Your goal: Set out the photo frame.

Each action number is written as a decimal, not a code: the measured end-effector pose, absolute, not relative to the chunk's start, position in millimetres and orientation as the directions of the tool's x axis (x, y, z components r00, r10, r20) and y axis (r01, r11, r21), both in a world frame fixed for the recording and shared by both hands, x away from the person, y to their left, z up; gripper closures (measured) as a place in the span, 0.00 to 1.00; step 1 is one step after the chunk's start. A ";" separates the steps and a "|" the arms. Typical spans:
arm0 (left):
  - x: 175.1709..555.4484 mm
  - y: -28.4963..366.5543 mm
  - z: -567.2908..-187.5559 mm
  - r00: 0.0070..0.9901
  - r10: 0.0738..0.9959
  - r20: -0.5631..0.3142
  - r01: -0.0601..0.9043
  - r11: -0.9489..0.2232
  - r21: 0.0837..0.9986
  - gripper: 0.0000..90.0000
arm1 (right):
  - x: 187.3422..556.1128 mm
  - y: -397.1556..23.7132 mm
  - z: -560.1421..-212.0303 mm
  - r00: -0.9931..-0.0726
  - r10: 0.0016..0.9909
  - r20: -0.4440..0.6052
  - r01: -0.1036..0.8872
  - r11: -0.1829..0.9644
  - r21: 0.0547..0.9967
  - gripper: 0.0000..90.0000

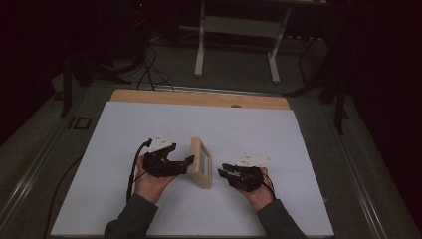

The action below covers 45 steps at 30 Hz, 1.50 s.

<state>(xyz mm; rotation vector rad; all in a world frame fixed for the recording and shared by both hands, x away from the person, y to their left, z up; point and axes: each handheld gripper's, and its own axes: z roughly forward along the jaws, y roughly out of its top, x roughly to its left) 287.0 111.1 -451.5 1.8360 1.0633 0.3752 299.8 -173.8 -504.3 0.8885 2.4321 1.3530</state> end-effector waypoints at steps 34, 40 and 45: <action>276.7 77.8 -466.9 0.585 0.803 -0.111 0.514 -0.261 0.817 0.43 | 299.5 -175.1 -504.4 -0.795 0.599 0.100 0.396 0.386 0.833 0.75; 279.0 81.3 -466.6 0.575 0.810 -0.115 0.521 -0.254 0.815 0.53 | 299.6 -175.0 -504.2 -0.795 0.599 0.092 0.393 0.393 0.831 0.75; 281.0 83.3 -466.6 0.579 0.807 -0.118 0.525 -0.257 0.811 0.54 | 300.0 -176.3 -503.2 -0.793 0.602 0.095 0.395 0.388 0.833 0.74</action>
